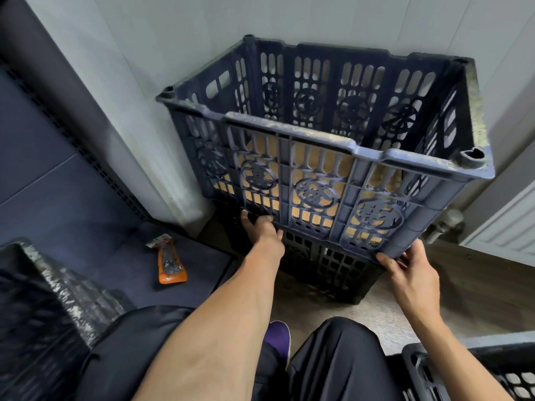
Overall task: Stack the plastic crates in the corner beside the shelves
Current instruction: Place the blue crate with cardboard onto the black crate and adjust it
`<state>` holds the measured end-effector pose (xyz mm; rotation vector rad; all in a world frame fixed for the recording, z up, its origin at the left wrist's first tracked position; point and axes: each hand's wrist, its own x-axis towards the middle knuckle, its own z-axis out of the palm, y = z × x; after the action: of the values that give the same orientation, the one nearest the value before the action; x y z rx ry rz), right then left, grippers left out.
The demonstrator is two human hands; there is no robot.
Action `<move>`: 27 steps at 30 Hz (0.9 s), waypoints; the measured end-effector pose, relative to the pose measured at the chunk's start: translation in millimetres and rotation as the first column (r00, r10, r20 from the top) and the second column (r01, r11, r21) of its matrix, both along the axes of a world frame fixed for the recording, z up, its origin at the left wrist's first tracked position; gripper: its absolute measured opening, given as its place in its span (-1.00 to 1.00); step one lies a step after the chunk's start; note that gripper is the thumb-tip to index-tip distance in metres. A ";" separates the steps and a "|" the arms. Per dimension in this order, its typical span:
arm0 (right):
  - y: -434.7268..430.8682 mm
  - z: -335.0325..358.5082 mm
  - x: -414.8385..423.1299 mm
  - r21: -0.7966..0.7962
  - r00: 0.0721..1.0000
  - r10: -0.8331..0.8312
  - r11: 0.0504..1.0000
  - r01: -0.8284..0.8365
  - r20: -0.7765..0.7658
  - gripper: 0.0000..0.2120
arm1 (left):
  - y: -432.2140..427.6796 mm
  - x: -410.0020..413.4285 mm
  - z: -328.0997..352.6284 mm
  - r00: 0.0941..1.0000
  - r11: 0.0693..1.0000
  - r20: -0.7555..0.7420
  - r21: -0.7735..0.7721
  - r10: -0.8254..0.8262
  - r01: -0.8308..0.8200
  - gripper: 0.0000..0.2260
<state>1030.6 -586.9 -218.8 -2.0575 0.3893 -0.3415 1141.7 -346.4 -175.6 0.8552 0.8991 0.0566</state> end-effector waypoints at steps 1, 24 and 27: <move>0.6 0.7 0.3 0.006 1.000 -0.010 1.000 0.010 0.006 -0.65 | -0.5 0.9 3.1 1.000 0.999 0.008 0.028 -0.027 0.027 -0.35; -3.6 6.2 6.1 0.148 0.991 0.079 0.987 -0.063 -0.105 -0.47 | -1.5 17.1 53.9 0.946 0.897 -0.192 0.315 -0.260 0.311 -0.57; -4.4 10.2 3.8 0.172 0.995 0.047 0.985 -0.030 -0.093 -0.50 | 0.6 28.6 75.7 0.923 0.842 -0.117 0.380 -0.367 0.383 -0.60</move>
<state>1034.3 -591.4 -208.7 -1.9157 0.4220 -0.1789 1170.2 -345.8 -99.9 1.4086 0.7508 -0.1258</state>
